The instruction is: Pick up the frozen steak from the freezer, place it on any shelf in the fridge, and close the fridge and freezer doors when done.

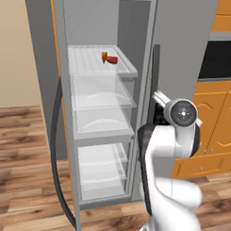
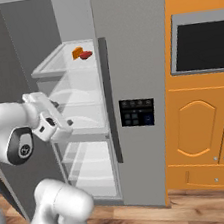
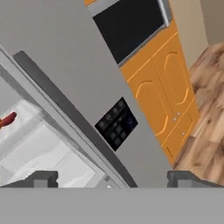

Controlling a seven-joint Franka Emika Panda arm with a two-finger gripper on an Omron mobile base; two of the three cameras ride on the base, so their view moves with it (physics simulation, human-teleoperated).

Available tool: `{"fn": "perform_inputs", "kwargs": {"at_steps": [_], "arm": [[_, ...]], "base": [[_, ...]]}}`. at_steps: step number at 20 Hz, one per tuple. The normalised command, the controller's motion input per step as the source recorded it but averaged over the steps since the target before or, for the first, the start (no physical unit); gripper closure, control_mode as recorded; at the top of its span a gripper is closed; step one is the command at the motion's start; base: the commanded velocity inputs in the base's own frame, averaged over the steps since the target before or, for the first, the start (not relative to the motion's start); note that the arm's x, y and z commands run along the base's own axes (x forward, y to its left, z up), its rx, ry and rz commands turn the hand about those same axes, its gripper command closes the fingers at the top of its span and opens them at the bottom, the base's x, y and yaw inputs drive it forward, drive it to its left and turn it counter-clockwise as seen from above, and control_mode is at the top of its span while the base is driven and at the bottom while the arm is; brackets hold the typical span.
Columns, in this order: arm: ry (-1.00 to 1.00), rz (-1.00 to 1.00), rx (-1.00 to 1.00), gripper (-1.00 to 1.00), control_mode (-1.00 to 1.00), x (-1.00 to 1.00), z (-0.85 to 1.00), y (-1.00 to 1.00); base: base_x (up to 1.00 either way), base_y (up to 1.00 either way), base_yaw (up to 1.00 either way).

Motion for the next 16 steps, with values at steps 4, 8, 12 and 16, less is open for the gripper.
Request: {"fn": "perform_inputs", "kwargs": {"at_steps": [4, 8, 12, 16], "arm": [[0.0, 0.23, -0.27, -1.0, -1.0, -0.25, -0.08, 0.85], [0.01, 0.23, -0.29, -1.0, -1.0, 0.0, -0.01, 0.98], [-0.01, 0.18, -0.36, -1.0, -1.0, 0.0, -0.07, 0.96], [-0.04, 0.11, -0.34, -1.0, -1.0, -0.24, 0.0, 0.69]], "base": [[0.0, 0.0, 0.0], [0.0, 0.0, 0.0], [0.0, 0.0, 0.0], [0.0, 0.0, 0.0]]}}
